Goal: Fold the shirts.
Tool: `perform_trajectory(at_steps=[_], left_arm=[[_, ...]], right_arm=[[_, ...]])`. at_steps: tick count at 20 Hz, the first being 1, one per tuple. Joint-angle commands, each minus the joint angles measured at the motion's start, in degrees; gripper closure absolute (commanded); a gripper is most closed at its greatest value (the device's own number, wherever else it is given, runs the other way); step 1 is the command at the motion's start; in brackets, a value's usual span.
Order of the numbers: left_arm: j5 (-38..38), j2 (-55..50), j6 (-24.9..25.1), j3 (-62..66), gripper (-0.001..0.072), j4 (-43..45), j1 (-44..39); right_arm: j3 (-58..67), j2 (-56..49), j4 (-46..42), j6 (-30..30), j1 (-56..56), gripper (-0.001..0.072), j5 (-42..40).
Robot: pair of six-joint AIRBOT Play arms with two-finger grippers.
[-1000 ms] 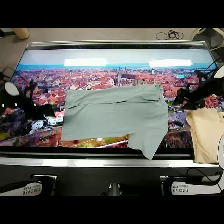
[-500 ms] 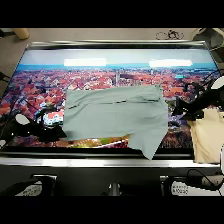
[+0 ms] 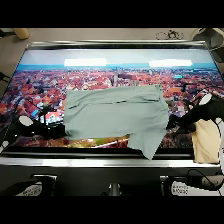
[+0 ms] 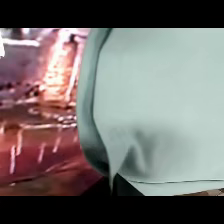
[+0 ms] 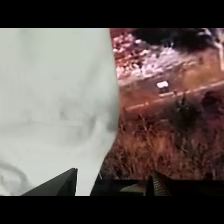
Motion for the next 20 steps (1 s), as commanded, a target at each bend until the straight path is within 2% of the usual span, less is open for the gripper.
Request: perform_trajectory(at_steps=[1,2,3,4,5,7,10,12,16,18,20], left_arm=[[-0.3,1.5,0.9,0.0,0.0681,-0.2,-0.2],[-0.8,2.2,0.9,0.0,0.0681,-0.2,-0.2],[-1.1,2.8,0.9,0.0,0.0682,-0.2,-0.2],[-1.4,3.5,0.9,0.0,0.0681,-0.2,-0.2],[-1.4,4.2,0.9,0.0,0.0681,-0.2,-0.2],[-1.4,5.5,1.1,0.2,0.0682,-0.3,-0.2],[-2.1,10.9,2.3,8.7,0.0684,0.0,0.2],[0.7,18.4,4.2,23.5,0.0685,0.1,0.2],[13.4,27.8,3.4,61.0,0.0684,4.9,0.3],[12.8,29.1,0.7,73.0,0.0684,5.0,0.3],[6.7,30.2,-1.8,77.6,0.0684,5.7,0.3]], right_arm=[[-6.2,-0.4,6.6,-2.5,0.1,0.0224,-10.1],[-6.7,-0.7,7.4,-2.5,0.1,0.0239,-12.4],[-6.8,-1.1,7.6,-2.5,0.1,0.0297,-14.4],[-6.8,-1.6,7.7,-2.5,0.1,0.0314,-15.6],[-6.8,-2.0,8.0,-2.4,0.1,0.0392,-16.3],[-6.7,-2.2,9.4,-2.5,0.1,0.0686,-17.0],[0.8,3.9,11.2,-7.1,0.1,0.0690,-14.6],[12.8,13.5,12.6,-8.0,0.1,0.0691,-15.9],[39.5,34.4,10.0,-10.2,0.1,0.0690,-26.3],[44.9,42.6,5.8,-8.9,0.1,0.0691,-27.2],[45.0,47.8,1.8,-4.2,0.1,0.0690,-24.9]])
